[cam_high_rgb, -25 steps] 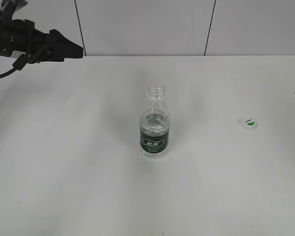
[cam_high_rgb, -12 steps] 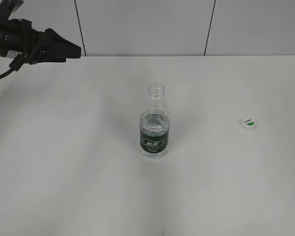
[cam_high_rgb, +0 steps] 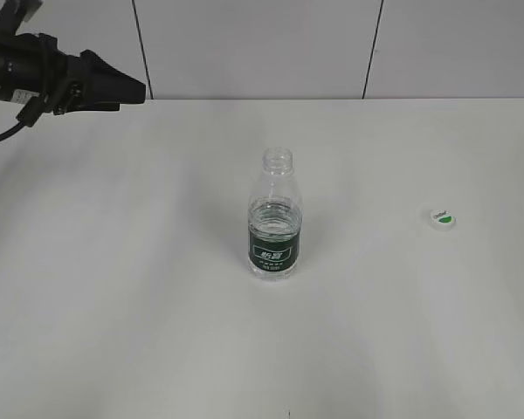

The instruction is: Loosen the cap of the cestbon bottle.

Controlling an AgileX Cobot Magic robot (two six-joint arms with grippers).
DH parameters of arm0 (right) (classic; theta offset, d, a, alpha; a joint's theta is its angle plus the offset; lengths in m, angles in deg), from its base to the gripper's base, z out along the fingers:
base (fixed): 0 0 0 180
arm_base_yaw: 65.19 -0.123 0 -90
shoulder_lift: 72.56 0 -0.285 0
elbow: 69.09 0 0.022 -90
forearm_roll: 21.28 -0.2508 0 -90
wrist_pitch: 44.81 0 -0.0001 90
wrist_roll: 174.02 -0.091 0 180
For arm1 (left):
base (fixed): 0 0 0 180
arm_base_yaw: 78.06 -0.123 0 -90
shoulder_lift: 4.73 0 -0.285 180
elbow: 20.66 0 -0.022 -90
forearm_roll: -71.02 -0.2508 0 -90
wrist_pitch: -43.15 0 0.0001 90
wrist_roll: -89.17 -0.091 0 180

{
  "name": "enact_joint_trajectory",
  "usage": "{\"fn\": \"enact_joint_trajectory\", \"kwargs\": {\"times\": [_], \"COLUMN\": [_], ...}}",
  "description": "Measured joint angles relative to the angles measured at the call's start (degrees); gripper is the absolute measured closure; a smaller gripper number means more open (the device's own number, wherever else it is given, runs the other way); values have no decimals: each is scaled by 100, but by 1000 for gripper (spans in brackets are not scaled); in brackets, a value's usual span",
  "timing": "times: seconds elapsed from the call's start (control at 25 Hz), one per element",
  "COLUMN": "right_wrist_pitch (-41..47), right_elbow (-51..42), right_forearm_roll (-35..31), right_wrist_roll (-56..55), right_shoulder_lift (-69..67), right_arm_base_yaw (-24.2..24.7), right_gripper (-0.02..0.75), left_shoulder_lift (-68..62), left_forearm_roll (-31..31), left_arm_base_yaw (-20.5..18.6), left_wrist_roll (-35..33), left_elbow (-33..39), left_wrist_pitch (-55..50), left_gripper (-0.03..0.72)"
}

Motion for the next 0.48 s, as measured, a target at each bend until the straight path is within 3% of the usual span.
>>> {"fn": "enact_joint_trajectory", "kwargs": {"times": [0.16, 0.48], "right_wrist_pitch": [-276, -255], "right_elbow": [-350, -519], "right_forearm_roll": [162, 136], "right_wrist_roll": [-12, -146], "right_shoulder_lift": [792, 850], "right_arm_base_yaw": [0, 0], "right_gripper": [234, 234], "left_shoulder_lift": [0, 24], "left_forearm_roll": [0, 0], "left_arm_base_yaw": [0, 0], "left_wrist_roll": [0, 0], "left_elbow": [0, 0], "left_wrist_pitch": [48, 132], "left_gripper": [197, 197]}}
